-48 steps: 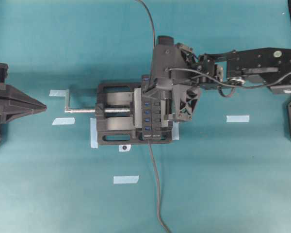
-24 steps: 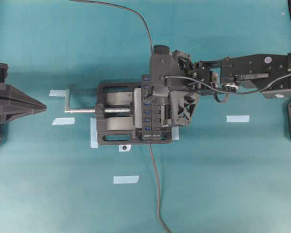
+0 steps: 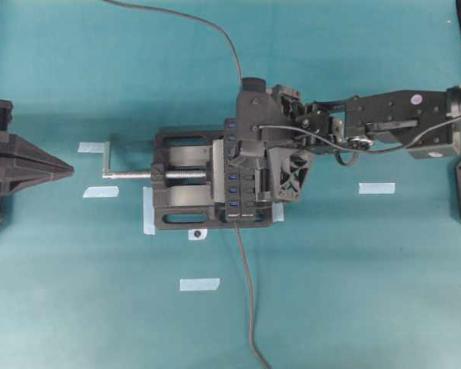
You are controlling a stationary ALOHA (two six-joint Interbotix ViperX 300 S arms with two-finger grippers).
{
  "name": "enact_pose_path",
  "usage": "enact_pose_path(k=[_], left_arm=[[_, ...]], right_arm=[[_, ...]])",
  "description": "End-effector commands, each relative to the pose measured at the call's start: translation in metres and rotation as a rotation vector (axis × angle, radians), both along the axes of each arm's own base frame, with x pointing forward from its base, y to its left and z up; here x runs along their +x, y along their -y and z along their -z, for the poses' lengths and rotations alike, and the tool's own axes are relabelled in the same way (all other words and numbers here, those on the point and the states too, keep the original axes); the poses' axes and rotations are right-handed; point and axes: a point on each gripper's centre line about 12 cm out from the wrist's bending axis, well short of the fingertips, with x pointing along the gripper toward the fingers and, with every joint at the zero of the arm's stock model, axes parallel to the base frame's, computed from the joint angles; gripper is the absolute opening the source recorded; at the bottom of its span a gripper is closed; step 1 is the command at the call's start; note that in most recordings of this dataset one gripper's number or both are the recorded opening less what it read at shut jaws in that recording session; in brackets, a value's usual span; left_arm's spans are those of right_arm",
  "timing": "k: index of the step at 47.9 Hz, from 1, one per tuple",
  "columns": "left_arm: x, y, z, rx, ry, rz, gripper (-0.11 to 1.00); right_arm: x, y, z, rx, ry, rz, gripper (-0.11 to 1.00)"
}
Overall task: Insert the USB into the center port of the fixed hub
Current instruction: 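Carry the plug along the hub and align it over the center port, then lower the held plug toward the center port with the right gripper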
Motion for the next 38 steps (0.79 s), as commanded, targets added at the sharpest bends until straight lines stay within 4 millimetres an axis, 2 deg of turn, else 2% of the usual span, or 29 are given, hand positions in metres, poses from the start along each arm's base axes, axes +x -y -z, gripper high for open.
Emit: enact_pose_path(k=[1,38], left_arm=[[0.0023,0.0,-0.0071,0.0,0.021,0.0,0.0],[0.002,-0.0003,-0.0057,0.0,0.017,-0.002,0.0]], right_arm=[[0.0037,-0.0009,-0.0097,0.002,0.034,0.003,0.09],[0.0099,0.0023,-0.0035,0.001,0.028,0.008,0.08]])
